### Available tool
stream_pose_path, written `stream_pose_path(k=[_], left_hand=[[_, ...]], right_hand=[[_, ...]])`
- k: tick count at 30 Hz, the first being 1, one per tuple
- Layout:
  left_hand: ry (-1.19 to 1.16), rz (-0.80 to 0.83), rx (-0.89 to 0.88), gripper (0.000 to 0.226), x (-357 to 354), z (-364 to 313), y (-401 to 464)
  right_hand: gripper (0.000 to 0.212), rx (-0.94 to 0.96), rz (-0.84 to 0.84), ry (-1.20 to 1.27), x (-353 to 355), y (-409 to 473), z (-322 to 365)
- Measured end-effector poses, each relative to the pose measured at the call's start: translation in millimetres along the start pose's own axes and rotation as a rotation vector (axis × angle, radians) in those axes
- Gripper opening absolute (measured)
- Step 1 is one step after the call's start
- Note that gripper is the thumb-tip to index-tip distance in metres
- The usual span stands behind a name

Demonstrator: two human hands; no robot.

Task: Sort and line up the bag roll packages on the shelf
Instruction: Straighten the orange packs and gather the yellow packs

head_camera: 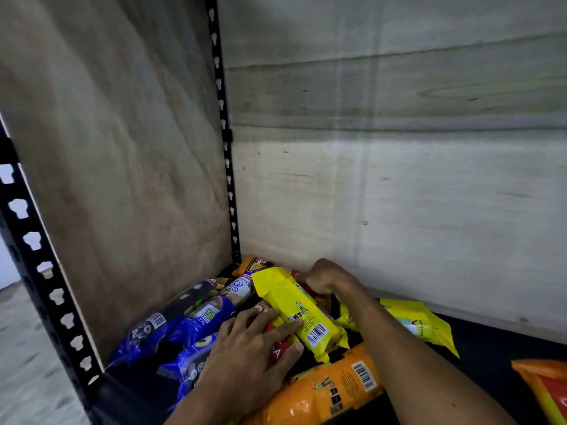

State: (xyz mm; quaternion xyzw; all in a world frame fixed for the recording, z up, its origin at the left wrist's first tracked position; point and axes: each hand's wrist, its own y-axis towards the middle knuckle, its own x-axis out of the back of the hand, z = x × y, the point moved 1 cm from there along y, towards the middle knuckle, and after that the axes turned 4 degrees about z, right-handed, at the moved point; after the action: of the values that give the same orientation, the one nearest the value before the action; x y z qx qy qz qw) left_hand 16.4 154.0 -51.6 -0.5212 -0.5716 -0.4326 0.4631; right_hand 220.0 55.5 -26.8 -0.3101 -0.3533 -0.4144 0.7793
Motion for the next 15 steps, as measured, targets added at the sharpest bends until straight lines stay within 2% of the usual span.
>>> stream_pose_path(k=[4,7,8,10,15], left_hand=[[0.008,0.001,-0.001,0.076,-0.4,0.8,0.2],[0.008,0.005,-0.005,0.074,-1.2,2.0,1.6],[0.010,0.004,-0.008,0.076,-1.7,1.9,1.8],[0.028,0.007,-0.008,0.081,-2.0,0.8,2.0],[0.040,0.015,-0.022,0.090,-1.2,-0.6,2.8]], right_hand=[[0.036,0.041,-0.042,-0.046,7.6,0.2,1.7],[0.044,0.059,-0.119,-0.043,15.0,-2.4,-2.9],[0.041,0.064,-0.141,-0.035,17.0,-5.5,-4.6],[0.022,0.064,-0.173,-0.038,19.6,-12.9,-8.4],[0.018,0.096,-0.306,-0.036,25.0,-30.3,-17.9]])
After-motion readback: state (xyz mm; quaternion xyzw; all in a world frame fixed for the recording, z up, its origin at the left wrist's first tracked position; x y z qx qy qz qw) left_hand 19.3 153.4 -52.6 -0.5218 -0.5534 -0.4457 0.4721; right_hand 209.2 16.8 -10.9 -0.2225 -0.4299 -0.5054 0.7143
